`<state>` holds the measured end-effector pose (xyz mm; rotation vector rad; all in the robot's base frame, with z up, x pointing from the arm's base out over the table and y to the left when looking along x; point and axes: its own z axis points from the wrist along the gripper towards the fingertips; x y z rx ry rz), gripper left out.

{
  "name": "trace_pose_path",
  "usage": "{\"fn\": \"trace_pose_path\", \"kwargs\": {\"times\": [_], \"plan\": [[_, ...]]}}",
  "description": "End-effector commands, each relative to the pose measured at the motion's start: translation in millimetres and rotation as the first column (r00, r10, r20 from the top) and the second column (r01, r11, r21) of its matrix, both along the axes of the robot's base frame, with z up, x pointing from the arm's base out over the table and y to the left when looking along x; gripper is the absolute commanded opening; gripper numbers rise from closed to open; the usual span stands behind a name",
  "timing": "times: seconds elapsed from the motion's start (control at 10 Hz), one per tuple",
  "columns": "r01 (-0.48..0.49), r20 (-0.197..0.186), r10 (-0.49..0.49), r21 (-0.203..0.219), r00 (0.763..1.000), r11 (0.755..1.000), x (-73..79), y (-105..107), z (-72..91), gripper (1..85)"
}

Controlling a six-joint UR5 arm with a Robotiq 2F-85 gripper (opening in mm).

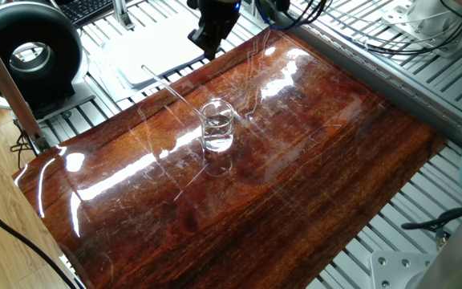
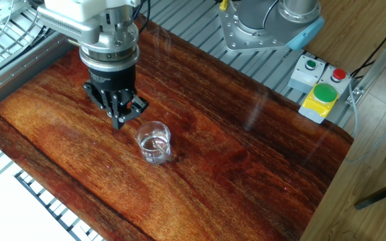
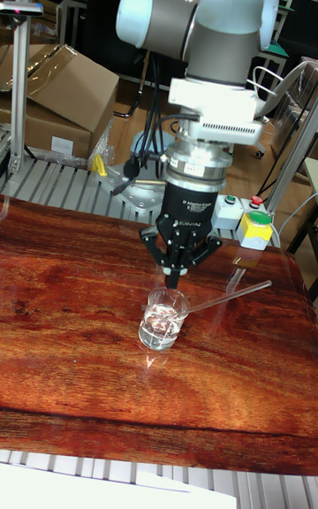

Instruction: Stir the beaker with a glass rod

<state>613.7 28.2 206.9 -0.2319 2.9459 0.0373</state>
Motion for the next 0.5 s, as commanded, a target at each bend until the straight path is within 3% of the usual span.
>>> {"fn": "trace_pose_path", "kwargs": {"times": [0.0, 0.4], "plan": [[0.019, -0.100, -0.024, -0.053, 0.995, 0.998, -27.6, -11, 13.9, 1.0], [0.047, -0.172, -0.066, -0.110, 0.983, 0.993, -46.2, -24, 13.8, 1.0]]}}
